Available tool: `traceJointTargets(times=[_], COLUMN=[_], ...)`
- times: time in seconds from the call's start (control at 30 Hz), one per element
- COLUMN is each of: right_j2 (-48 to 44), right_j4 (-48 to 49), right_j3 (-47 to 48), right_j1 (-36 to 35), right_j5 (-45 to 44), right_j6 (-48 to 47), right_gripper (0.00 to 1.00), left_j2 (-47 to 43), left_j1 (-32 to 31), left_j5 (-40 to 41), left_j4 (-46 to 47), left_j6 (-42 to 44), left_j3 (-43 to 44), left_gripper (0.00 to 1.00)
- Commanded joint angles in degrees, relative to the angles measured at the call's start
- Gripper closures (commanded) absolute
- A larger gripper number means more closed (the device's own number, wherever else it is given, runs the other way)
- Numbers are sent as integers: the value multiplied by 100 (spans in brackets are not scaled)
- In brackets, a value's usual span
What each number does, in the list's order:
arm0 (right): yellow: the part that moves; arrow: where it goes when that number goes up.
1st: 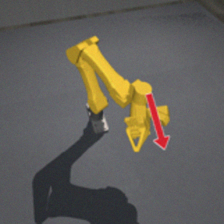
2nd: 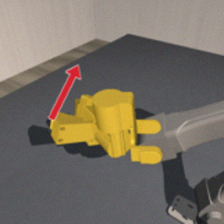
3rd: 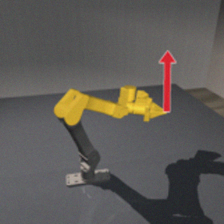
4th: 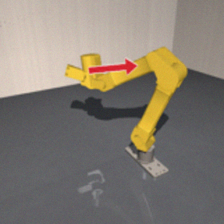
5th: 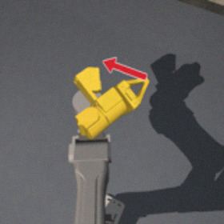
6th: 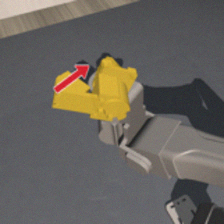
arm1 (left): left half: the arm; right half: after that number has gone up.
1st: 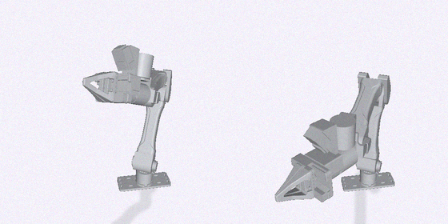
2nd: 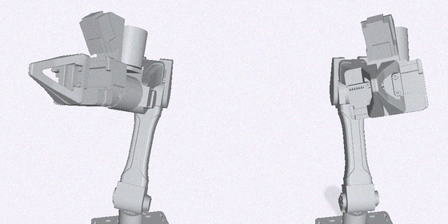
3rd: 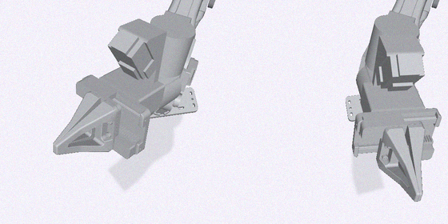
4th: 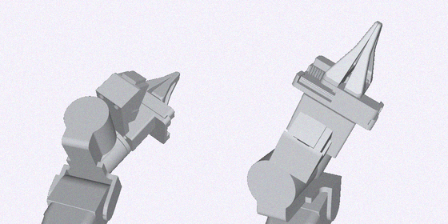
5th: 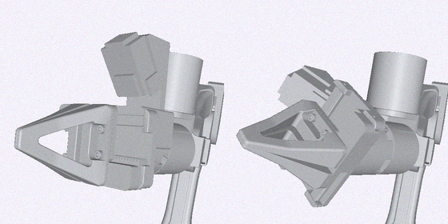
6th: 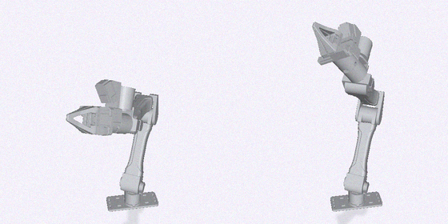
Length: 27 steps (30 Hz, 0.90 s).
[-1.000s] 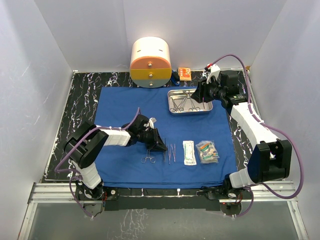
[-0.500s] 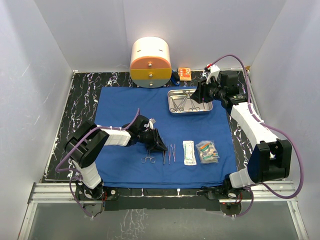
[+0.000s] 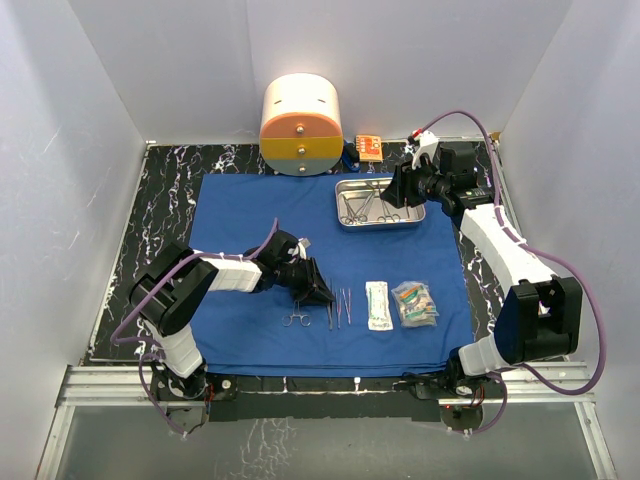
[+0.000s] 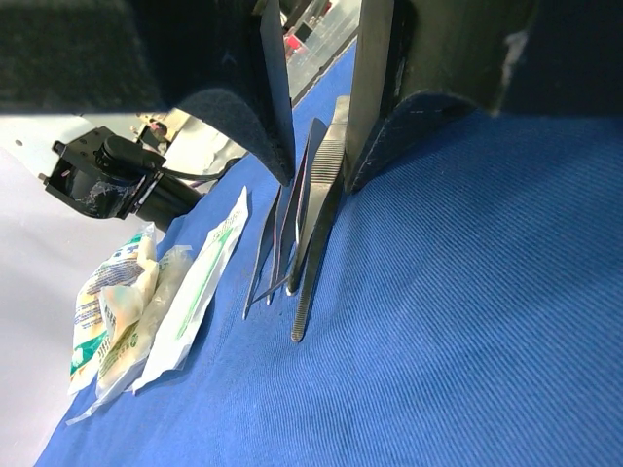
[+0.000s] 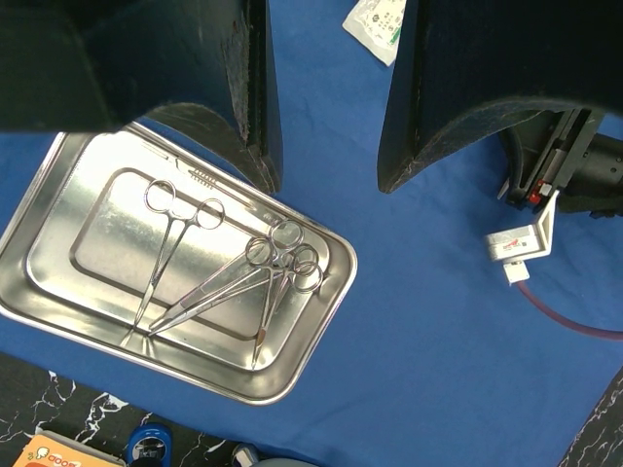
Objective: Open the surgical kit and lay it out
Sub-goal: Place the medical item in the surgical kit.
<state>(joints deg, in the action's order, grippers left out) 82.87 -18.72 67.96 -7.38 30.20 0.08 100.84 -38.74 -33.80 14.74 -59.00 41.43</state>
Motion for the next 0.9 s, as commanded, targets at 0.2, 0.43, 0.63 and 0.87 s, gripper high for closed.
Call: traceJointTargets(times=[0.2,0.43,0.63,0.87], right_j2=[-15,-17,1,19], right_j4=[147,147,132,115], right_j3=[190,173,193,207], right_j1=[19,17,17,17], right_j5=[94,103,101,109], right_j6=[1,1,-3,1], right_gripper=[58,58,57,57], left_j2=[-80,-145,-266,-289], left_j1=[-19,-19,-19,-19], left_j5=[321,409,464,490], left_j4=[-891,-1335,-1529,-1552], left_j6=[24,46,111,198], left_j3=[-13,152,240,326], left_gripper=[72,70,66,64])
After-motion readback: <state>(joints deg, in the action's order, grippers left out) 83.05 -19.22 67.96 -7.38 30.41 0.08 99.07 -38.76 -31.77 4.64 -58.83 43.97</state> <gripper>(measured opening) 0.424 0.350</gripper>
